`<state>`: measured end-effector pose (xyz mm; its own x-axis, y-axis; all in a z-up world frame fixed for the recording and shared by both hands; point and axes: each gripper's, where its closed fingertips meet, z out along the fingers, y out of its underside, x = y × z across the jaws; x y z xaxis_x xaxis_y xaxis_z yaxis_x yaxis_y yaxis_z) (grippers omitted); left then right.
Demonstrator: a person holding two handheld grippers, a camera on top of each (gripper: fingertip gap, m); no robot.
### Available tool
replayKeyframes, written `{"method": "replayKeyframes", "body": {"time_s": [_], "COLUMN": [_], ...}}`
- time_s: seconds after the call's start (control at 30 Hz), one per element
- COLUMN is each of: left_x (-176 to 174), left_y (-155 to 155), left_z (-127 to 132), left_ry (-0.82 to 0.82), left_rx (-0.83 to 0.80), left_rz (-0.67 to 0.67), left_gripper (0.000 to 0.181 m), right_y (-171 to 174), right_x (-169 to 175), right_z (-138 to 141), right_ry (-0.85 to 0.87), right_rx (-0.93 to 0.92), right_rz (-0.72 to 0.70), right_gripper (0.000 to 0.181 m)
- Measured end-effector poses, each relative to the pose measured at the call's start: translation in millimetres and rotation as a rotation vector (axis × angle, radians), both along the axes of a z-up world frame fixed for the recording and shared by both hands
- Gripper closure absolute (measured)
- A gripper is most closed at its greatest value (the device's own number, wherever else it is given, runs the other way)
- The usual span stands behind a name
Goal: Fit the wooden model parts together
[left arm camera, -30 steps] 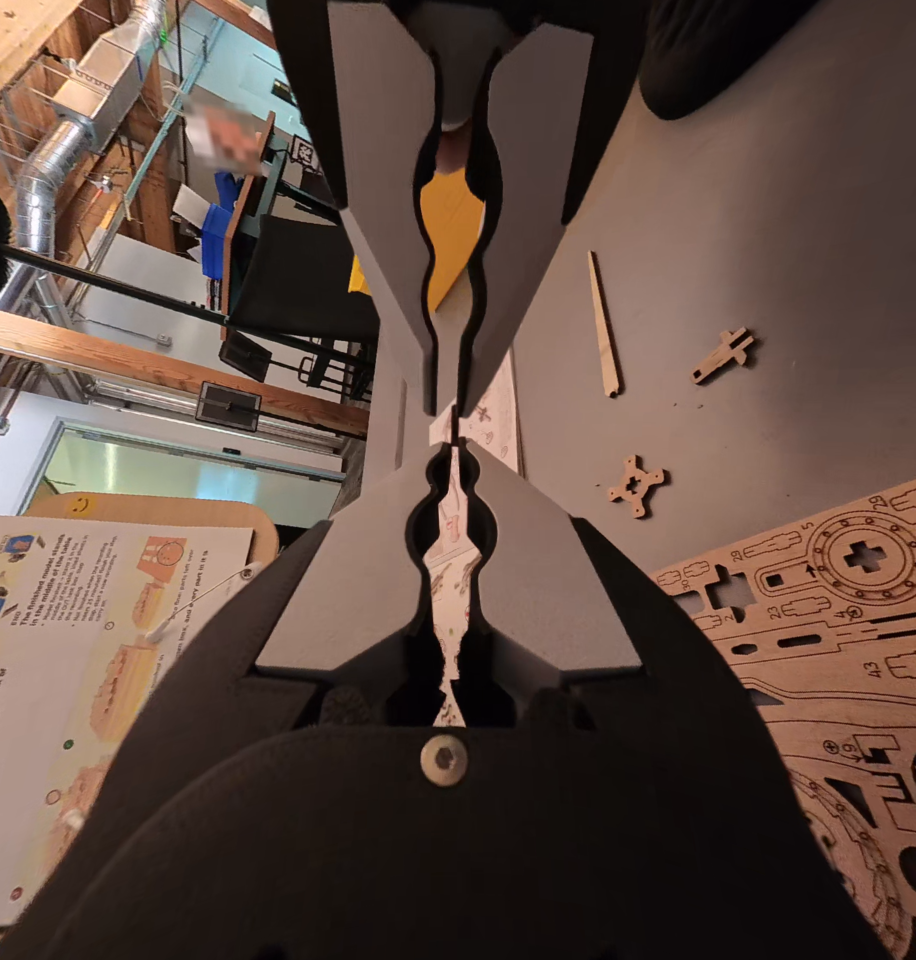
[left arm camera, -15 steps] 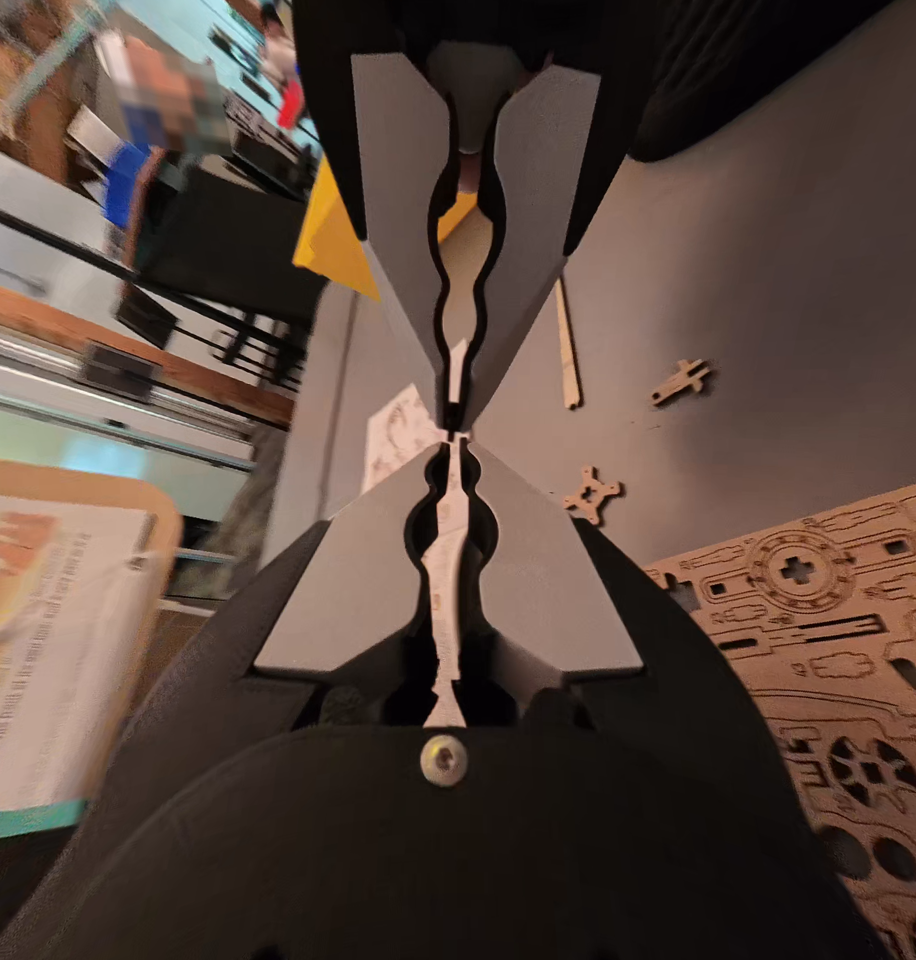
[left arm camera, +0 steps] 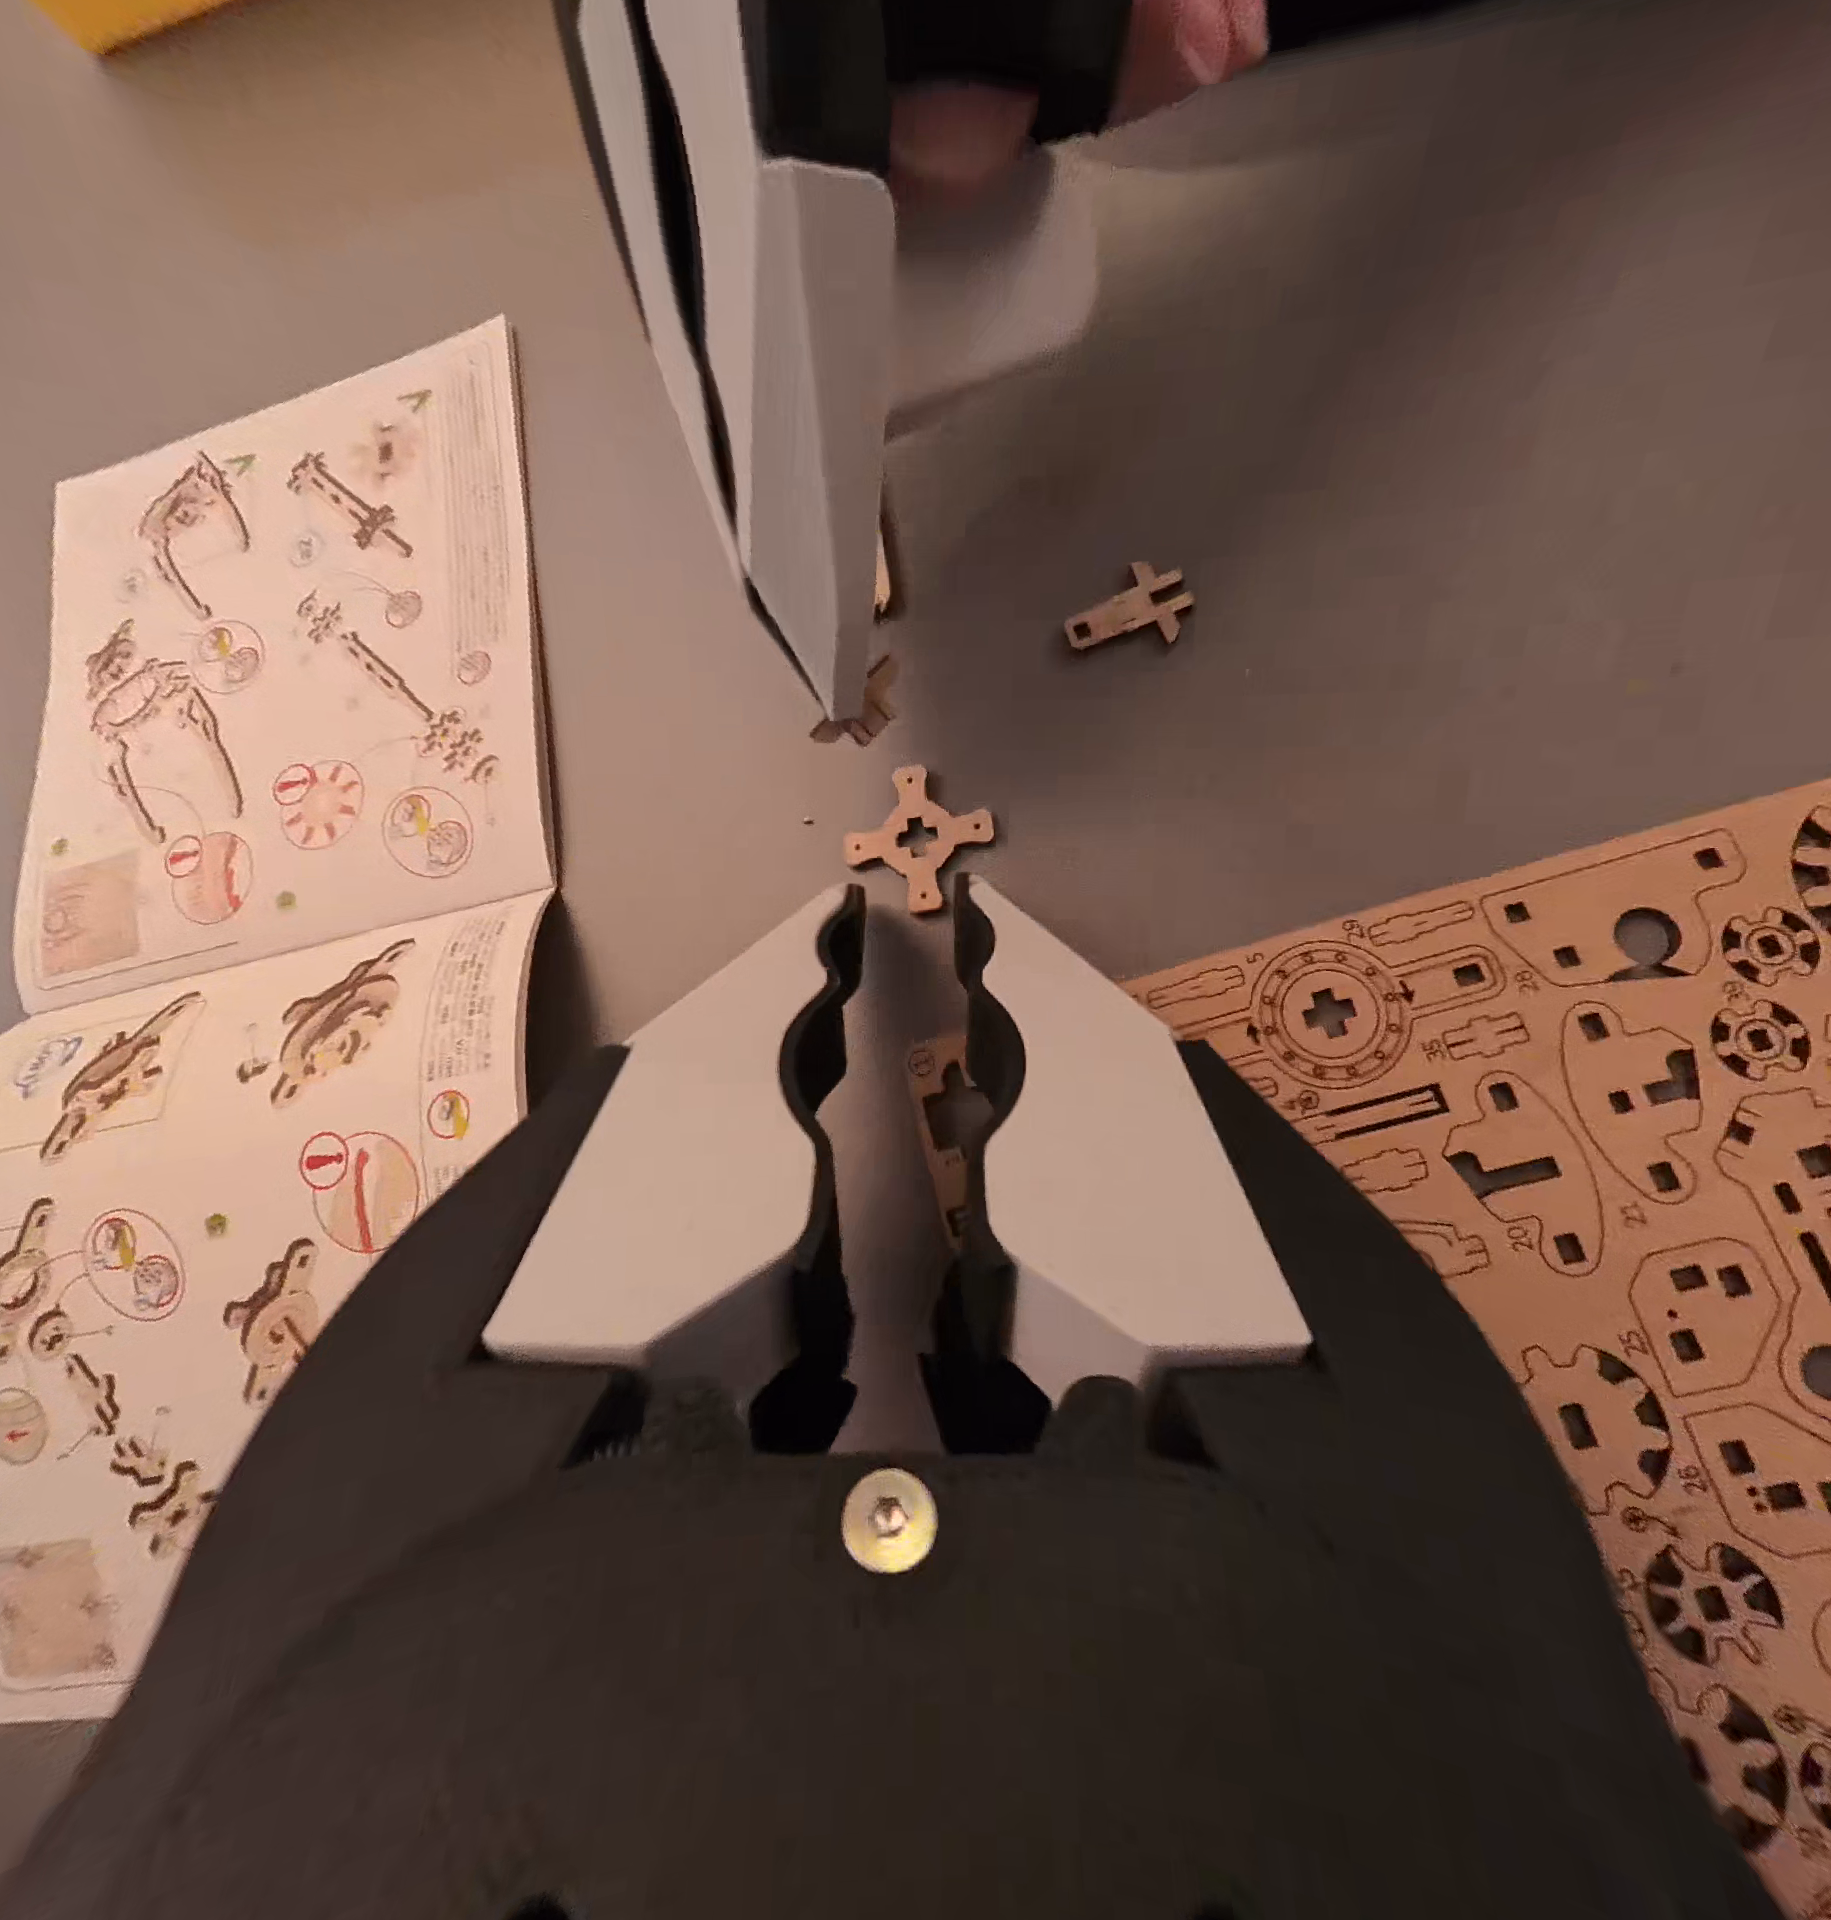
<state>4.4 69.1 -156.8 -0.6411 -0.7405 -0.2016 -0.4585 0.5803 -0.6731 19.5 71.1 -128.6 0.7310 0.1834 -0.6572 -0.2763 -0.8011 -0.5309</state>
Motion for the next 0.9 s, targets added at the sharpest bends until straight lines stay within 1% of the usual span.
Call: {"method": "replayKeyframes", "body": {"time_s": [0.07,0.1,0.2,0.33,0.4,0.47,0.53,0.6,0.67,0.9], "left_x": [0,-2,-4,-7,-6,-4,-4,-1,0,2], "left_y": [-2,-3,-7,-19,-20,-15,-9,-4,-3,-9], "left_z": [-1,-1,-2,-2,-1,-1,0,2,2,1], "left_ry": [0.021,0.032,0.060,0.062,0.056,0.050,0.047,0.043,0.052,0.048], "left_rx": [-0.005,-0.016,-0.028,-0.010,0.000,0.009,0.011,-0.001,-0.019,-0.036], "left_rz": [0.007,0.004,0.008,-0.032,-0.030,-0.014,0.006,0.033,0.044,0.037], "left_gripper": [0.169,0.174,0.175,0.175,0.172,0.166,0.161,0.155,0.149,0.149], "right_y": [-1,-2,-6,-10,-10,-7,-5,-3,1,0], "right_x": [-1,-3,-4,-4,-7,-7,-10,-11,-7,-9], "right_z": [2,2,-4,-12,-8,-5,-4,-7,-9,-17], "right_ry": [0.053,0.073,0.055,0.028,0.044,0.026,0.006,-0.017,-0.045,-0.035], "right_rx": [-0.014,-0.024,-0.065,-0.097,-0.096,-0.084,-0.083,-0.102,-0.098,-0.105], "right_rz": [-0.022,-0.029,-0.029,-0.030,-0.016,0.003,0.050,0.079,0.072,0.074], "right_gripper": [0.181,0.181,0.181,0.181,0.181,0.181,0.181,0.181,0.181,0.181]}}
